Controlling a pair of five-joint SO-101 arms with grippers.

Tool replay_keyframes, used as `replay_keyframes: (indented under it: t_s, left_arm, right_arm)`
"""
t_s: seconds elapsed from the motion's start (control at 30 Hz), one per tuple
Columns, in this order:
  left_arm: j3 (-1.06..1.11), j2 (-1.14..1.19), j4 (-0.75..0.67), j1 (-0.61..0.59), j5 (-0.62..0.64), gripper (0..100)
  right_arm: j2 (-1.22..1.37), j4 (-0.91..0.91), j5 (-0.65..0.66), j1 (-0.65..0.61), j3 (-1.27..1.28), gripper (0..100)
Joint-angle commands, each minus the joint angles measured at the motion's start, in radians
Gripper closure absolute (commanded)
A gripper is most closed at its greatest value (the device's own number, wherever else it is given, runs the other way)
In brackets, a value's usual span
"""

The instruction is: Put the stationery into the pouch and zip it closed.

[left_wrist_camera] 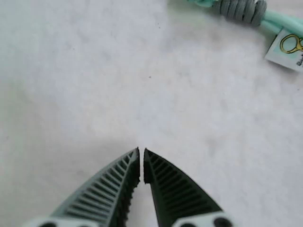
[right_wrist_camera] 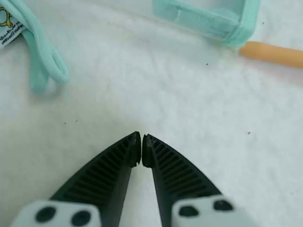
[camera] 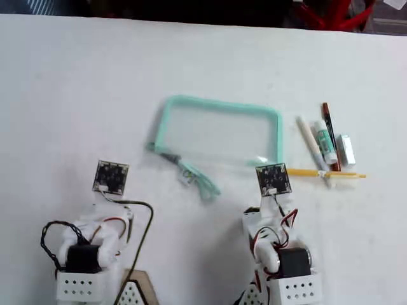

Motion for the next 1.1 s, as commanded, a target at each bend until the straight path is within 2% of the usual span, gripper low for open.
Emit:
replay_keyframes:
  t_s: [0.0,0.7,0.93,1.07]
  left_arm:
    - [-0.005,-0.004,0.003,0.002,0.006,96]
    - [-0.006,-0.004,-0.002,0.005,0.002,96]
    - [-0.094,-0.004,-0.368,-0.016,0.002,96]
    - [-0.02,-0.004,-0.416,-0.024,-0.002,96]
  right_arm:
    - [-0.007,0.007,-0.002,-0.007,0.009,98.0]
    - [-0.007,0.007,-0.002,-0.008,0.009,97.8]
    - [-0.007,-0.036,-0.002,-0.008,0.009,97.8]
    - [-0.007,-0.262,0.0,-0.002,0.009,97.8]
